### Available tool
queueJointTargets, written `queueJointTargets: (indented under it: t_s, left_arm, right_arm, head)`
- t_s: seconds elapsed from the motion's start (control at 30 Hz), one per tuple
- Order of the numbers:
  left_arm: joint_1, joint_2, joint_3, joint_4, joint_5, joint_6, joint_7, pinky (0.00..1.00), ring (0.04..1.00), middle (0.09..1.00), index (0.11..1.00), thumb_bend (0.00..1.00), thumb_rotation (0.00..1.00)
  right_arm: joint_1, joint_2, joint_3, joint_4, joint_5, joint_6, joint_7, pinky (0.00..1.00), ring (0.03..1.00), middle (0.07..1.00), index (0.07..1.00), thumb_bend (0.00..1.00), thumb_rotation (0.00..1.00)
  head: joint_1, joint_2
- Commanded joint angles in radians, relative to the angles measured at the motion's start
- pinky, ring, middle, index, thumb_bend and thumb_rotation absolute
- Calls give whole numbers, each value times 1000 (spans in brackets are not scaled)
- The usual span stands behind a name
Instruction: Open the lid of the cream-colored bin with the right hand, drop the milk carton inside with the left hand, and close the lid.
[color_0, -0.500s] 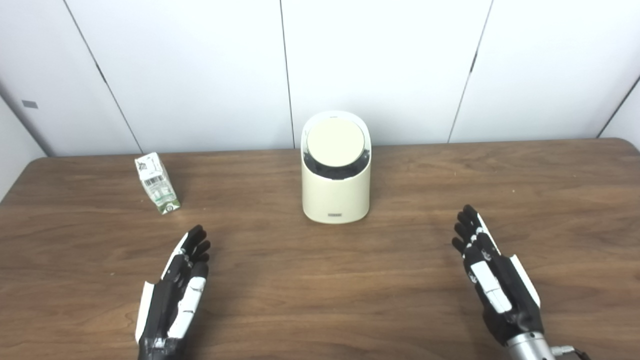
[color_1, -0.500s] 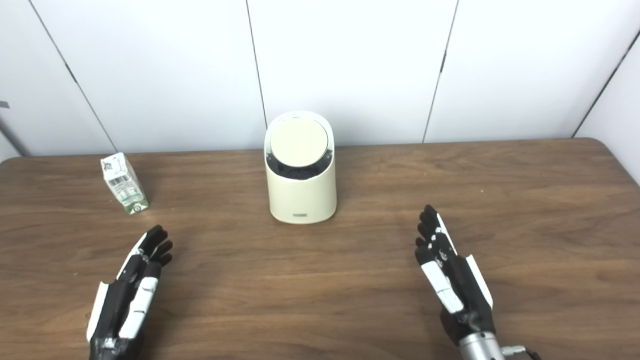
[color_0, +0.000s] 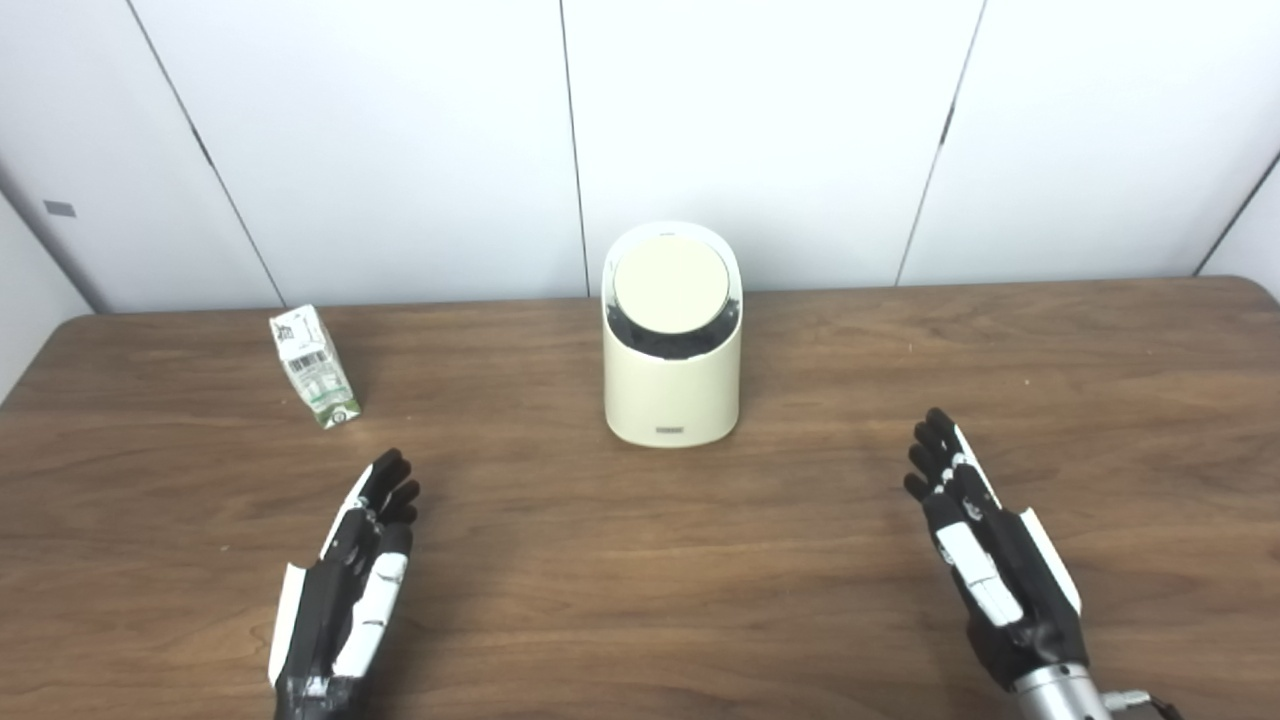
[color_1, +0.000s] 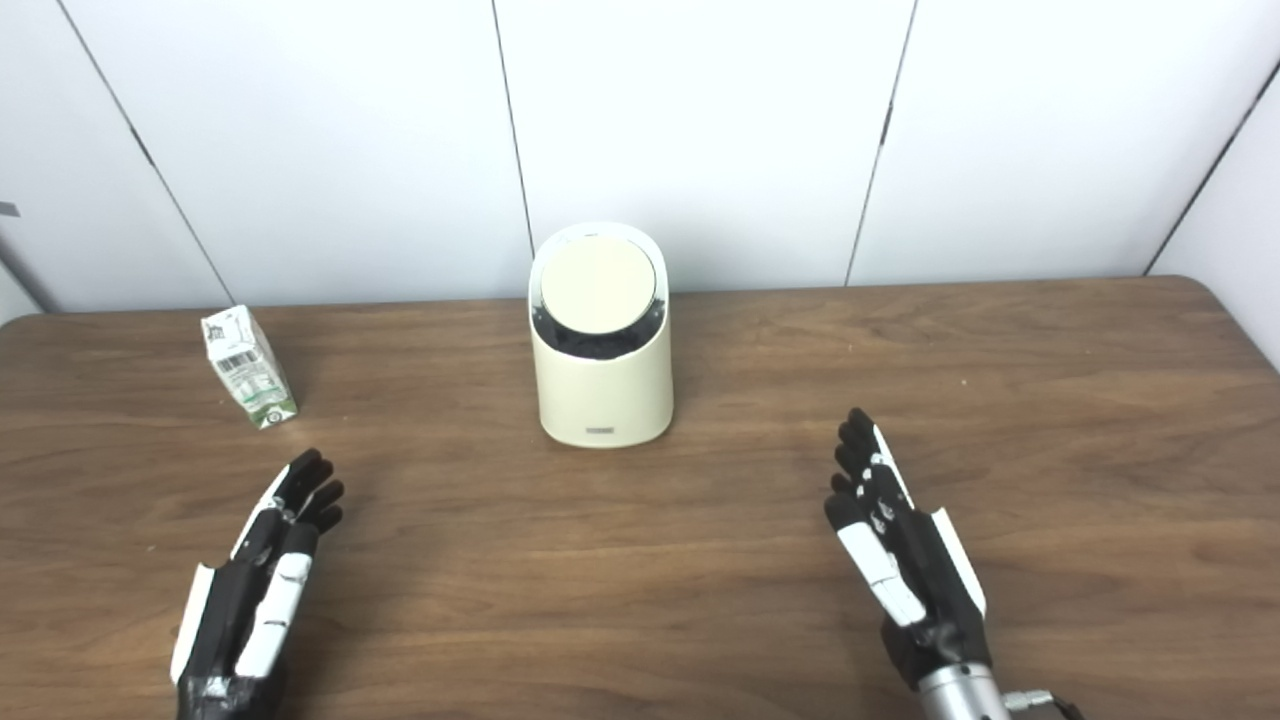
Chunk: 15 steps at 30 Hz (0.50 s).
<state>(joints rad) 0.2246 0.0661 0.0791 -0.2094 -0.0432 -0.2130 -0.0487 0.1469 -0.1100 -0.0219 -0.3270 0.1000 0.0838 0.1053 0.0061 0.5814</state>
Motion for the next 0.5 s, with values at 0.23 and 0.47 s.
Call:
queueJointTargets:
  t_s: [0.23, 0.47]
  left_arm:
    - [58, 7, 4, -12, 6, -30, 3, 903, 906, 931, 951, 537, 721]
    - [54, 8, 7, 14, 4, -59, -2, 894, 904, 929, 946, 529, 703]
  right_arm:
    - [-6, 15, 5, -54, -19, -21, -15, 967, 984, 988, 999, 632, 734]
    - [-65, 13, 13, -75, -78, -5, -39, 857, 940, 962, 968, 587, 605]
  head:
    - [-2, -15]
    - [-26, -58]
